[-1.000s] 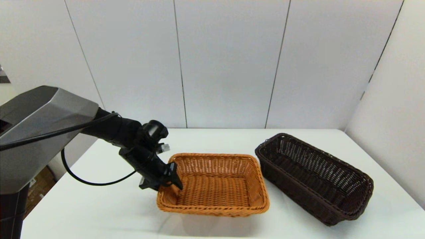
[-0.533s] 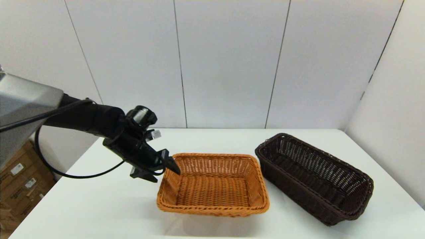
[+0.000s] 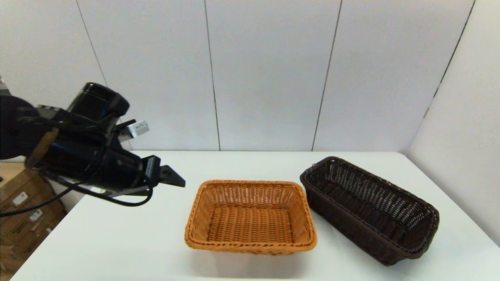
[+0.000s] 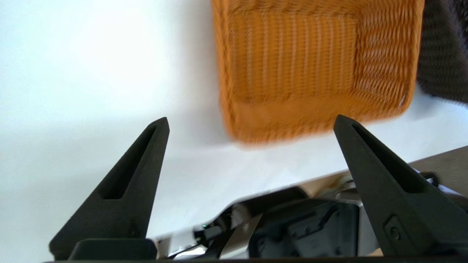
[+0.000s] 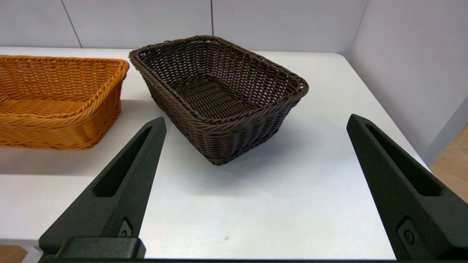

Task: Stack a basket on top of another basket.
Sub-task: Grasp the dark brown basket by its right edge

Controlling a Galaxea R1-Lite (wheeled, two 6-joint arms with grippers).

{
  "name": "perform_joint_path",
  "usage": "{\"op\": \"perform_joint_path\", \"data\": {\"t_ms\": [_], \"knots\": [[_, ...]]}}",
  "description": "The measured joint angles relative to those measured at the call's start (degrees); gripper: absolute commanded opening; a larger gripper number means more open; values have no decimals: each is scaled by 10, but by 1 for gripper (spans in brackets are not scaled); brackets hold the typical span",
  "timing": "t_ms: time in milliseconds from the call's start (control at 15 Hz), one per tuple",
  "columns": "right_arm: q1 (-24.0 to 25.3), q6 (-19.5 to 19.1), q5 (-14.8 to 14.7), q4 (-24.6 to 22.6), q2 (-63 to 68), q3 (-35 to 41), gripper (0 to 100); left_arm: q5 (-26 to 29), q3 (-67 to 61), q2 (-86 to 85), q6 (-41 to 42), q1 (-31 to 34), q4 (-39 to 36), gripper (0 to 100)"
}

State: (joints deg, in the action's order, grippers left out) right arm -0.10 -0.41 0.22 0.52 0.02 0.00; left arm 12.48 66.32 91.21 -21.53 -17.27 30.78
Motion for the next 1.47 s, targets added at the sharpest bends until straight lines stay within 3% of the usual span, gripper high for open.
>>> {"op": "perform_joint_path", "data": {"t_ms": [600,1200,1467], "knots": [[0,0,0,0,0,0,100,-132,-200,-338,1,15,133,100],[0,0,0,0,0,0,100,-153,-370,-580,1,106,158,100],[0,0,0,0,0,0,100,-159,-386,-657,59,129,158,100]]}}
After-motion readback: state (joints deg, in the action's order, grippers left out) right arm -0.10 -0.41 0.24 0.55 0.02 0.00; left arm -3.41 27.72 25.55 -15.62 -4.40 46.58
